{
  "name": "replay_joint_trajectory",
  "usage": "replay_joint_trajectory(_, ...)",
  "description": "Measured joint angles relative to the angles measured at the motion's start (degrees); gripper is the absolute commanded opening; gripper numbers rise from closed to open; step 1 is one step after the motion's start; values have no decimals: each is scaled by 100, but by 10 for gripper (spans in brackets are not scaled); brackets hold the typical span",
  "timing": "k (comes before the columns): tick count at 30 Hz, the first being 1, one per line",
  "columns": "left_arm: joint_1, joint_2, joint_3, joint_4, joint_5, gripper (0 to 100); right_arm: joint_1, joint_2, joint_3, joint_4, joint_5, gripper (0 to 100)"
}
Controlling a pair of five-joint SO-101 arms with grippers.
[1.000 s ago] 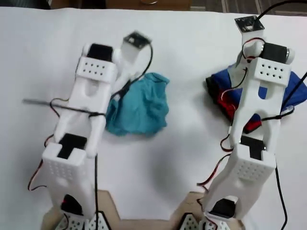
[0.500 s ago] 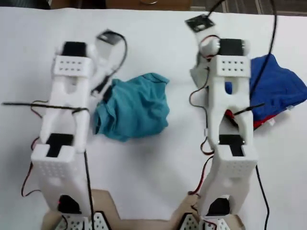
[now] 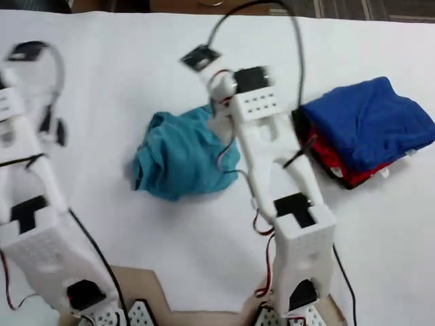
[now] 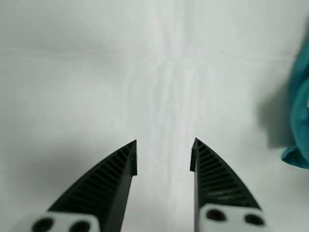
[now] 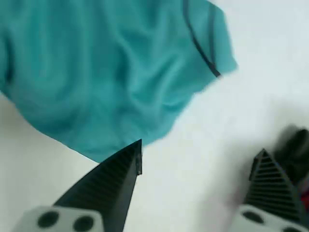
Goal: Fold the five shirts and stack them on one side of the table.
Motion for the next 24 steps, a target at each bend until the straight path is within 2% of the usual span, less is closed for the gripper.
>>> replay_joint_trajectory(5,-879,0,0,-229,0,186,-774,0,123,-308,0,345)
replay_joint_trajectory(10,-1415,0,0,-369,-123,186,-1442,0,141,-413,0,344)
replay_joint_trajectory(19,-1626,0,0,-378,-255,185,-2382,580,466,-536,0,344)
replay_joint_trajectory(24,-1626,0,0,-378,-255,185,-2418,976,466,-721,0,344)
